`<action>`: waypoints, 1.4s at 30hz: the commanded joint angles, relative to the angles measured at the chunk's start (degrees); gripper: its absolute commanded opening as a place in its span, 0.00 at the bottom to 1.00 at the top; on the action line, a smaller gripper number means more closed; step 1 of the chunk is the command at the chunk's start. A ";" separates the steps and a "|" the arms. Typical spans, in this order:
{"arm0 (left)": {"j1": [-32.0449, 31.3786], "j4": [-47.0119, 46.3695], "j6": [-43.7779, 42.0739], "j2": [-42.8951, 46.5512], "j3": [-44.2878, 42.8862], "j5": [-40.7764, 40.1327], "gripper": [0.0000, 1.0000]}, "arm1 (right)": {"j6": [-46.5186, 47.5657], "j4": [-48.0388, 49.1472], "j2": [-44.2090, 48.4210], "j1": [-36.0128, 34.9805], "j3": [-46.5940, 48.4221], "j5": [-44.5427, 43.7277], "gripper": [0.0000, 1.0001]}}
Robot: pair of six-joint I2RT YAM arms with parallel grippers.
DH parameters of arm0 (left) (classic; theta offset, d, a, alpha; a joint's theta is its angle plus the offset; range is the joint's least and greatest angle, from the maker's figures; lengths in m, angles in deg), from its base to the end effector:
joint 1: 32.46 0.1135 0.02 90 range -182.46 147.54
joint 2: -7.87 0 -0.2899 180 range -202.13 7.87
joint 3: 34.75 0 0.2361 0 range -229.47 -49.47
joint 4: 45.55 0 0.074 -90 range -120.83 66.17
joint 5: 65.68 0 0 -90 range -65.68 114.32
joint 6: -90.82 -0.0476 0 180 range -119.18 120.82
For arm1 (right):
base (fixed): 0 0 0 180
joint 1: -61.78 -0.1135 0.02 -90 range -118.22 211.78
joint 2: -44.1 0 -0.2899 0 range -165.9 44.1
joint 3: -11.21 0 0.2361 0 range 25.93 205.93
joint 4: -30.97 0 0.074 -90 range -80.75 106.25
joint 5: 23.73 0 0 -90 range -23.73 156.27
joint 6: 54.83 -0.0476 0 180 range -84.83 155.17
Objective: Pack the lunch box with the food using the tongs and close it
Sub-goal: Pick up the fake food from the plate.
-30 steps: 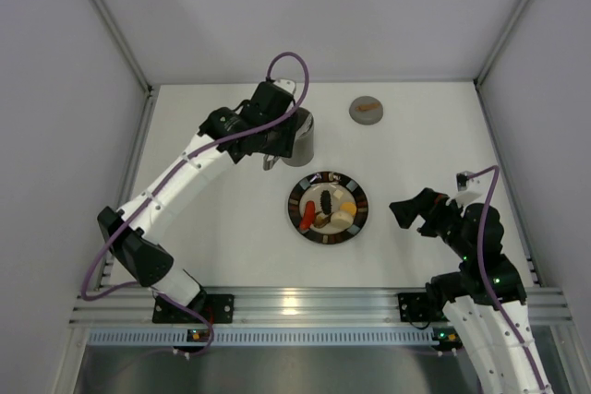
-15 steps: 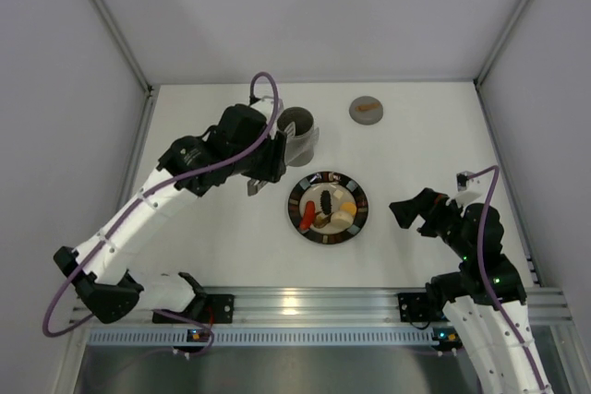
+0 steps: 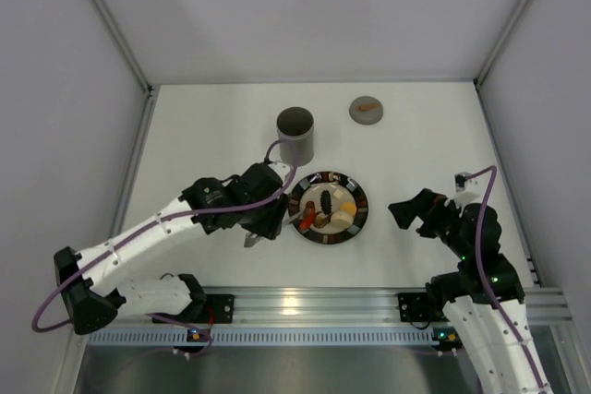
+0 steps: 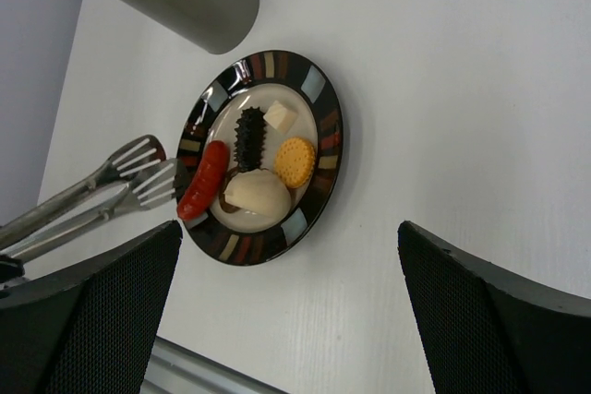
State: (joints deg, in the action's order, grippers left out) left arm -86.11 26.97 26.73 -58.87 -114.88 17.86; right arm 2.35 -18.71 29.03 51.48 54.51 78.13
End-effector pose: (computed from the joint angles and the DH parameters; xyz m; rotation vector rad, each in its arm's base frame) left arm 0.1213 -0.1558 0.3304 0.5919 2.5684 -0.3513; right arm 0.0576 0.0204 0.2565 0.2513 1.9860 0.6930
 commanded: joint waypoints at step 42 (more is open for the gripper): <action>-6.21 1.43 3.53 -4.80 -17.99 -14.62 0.22 | 0.03 1.30 0.39 0.72 0.51 -0.08 0.99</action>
State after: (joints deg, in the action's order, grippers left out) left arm -92.18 27.49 30.69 -63.92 -127.81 8.47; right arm 2.38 -18.78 29.03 51.48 54.46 78.08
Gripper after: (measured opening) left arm 0.370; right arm 0.993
